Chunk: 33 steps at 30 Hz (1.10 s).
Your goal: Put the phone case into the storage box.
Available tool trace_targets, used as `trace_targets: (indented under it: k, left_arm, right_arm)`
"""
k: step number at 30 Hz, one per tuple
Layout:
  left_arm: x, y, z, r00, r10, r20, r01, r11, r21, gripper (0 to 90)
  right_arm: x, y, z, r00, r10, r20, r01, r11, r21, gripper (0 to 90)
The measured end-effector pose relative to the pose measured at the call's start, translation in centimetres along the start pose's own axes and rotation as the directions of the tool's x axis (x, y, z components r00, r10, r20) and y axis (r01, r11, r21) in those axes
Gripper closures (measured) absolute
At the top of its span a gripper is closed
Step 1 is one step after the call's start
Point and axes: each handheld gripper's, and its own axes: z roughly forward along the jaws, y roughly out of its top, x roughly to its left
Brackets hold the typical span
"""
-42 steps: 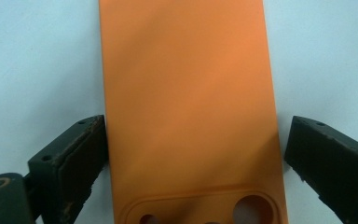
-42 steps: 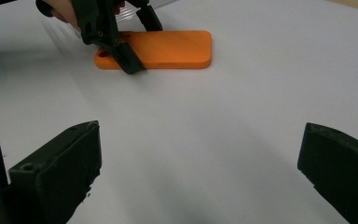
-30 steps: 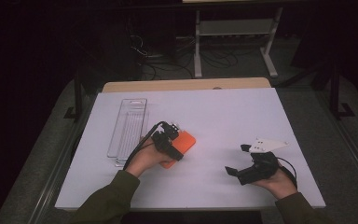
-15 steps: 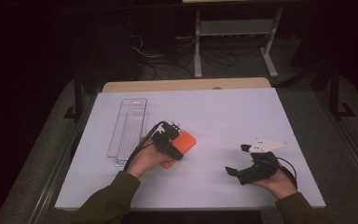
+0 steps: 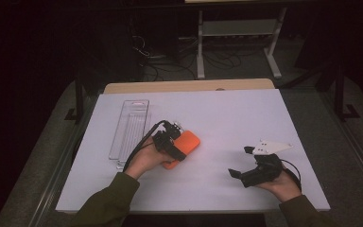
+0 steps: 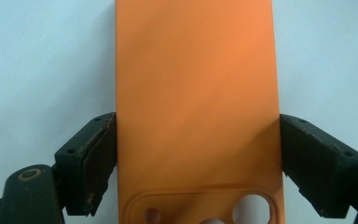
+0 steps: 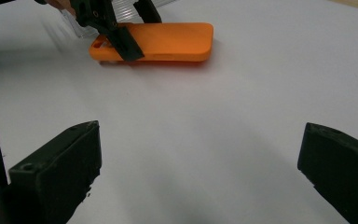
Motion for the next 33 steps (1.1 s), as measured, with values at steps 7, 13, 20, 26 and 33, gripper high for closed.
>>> trace_targets:
  k: [7, 13, 20, 26, 33]
  left_arm:
    - [0.0, 0.1, -1.1, 0.9988, 0.038, 0.029, -0.038, 0.999, -0.023, 15.5]
    - [-0.2, 0.2, -2.1, 0.9949, 0.083, 0.057, -0.08, 0.995, -0.06, 15.5]
    - [-0.3, 0.2, -2.9, 0.9893, 0.117, 0.086, -0.111, 0.9909, -0.076, 15.5]
    - [-0.5, 0.0, -3.3, 0.974, 0.189, 0.124, -0.18, 0.9802, -0.083, 15.5]
    - [-0.1, 0.1, -3.5, 0.9592, 0.235, 0.157, -0.223, 0.9704, -0.094, 15.5]
  right_arm:
    - [-0.1, -0.1, -0.1, 1.0, 0.0, 0.003, 0.0, 1.0, 0.001, 0.0]
    - [0.0, -0.1, -0.1, 1.0, 0.004, 0.005, -0.004, 1.0, 0.002, 0.0]
    - [-0.1, -0.1, -0.1, 1.0, 0.003, 0.004, -0.003, 1.0, 0.001, 0.0]
    - [-0.2, -0.1, -0.1, 1.0, 0.005, 0.006, -0.005, 1.0, -0.003, 0.0]
    - [-0.3, -0.2, -0.1, 0.9999, 0.01, 0.005, -0.01, 1.0, -0.004, 0.0]
